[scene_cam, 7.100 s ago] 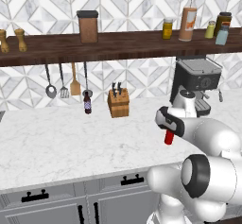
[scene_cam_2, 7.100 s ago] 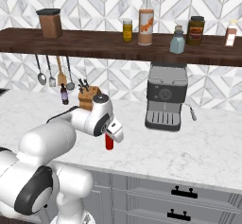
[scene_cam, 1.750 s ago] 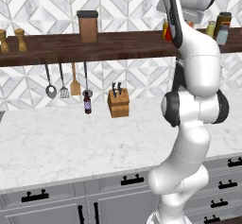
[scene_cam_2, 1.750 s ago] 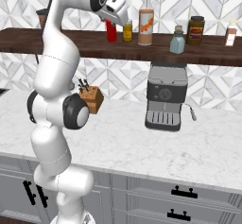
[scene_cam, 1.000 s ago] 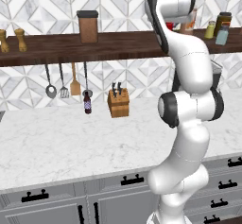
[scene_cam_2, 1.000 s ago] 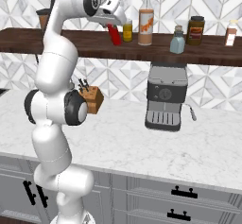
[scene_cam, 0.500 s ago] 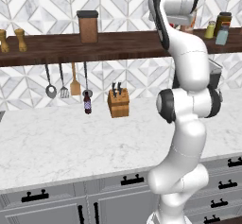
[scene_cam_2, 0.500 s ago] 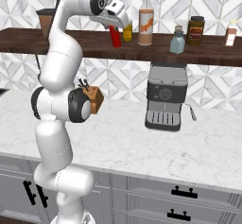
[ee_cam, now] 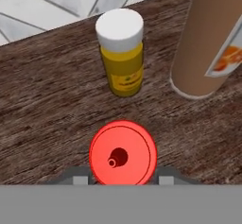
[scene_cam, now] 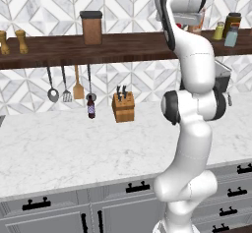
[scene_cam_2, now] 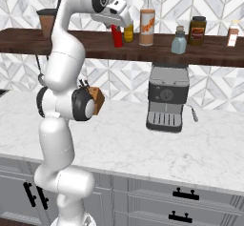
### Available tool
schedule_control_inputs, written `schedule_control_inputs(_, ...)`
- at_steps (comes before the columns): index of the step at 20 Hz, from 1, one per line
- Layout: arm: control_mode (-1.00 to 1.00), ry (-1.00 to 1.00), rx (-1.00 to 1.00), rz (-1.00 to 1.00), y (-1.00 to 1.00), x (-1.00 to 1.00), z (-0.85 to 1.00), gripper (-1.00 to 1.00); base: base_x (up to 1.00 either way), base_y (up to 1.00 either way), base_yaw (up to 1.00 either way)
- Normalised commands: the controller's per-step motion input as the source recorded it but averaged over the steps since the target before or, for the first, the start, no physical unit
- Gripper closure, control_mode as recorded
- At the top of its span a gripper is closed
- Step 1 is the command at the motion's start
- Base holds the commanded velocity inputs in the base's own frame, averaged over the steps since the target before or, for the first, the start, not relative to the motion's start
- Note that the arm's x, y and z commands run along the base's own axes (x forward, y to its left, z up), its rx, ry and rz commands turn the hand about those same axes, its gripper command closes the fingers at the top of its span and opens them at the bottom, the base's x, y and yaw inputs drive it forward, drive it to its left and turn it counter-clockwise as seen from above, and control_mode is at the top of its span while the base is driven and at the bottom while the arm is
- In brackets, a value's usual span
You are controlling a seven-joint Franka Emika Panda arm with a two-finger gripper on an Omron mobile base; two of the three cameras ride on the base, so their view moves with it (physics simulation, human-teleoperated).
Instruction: Put the shaker and condiment bottle from the counter next to their counterparts in the cabinet.
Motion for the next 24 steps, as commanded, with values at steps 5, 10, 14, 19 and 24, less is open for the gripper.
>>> schedule_control_inputs(5,-1.00,0.08,0.01,0.00,-0.12,0.00,-0.19,1.00,0.00,0.00,0.00)
schedule_control_inputs(10,-1.00,0.13,0.02,0.00,-0.11,0.00,-0.30,1.00,0.00,0.00,0.00)
schedule_control_inputs(14,-1.00,0.16,0.02,0.00,-0.09,0.01,-0.31,1.00,0.00,0.00,0.00)
schedule_control_inputs(19,-1.00,0.20,0.02,0.00,-0.08,0.04,-0.27,1.00,0.00,0.00,0.00)
schedule_control_inputs(24,-1.00,0.13,0.02,0.00,0.00,-0.04,-0.15,1.00,0.00,0.00,0.00)
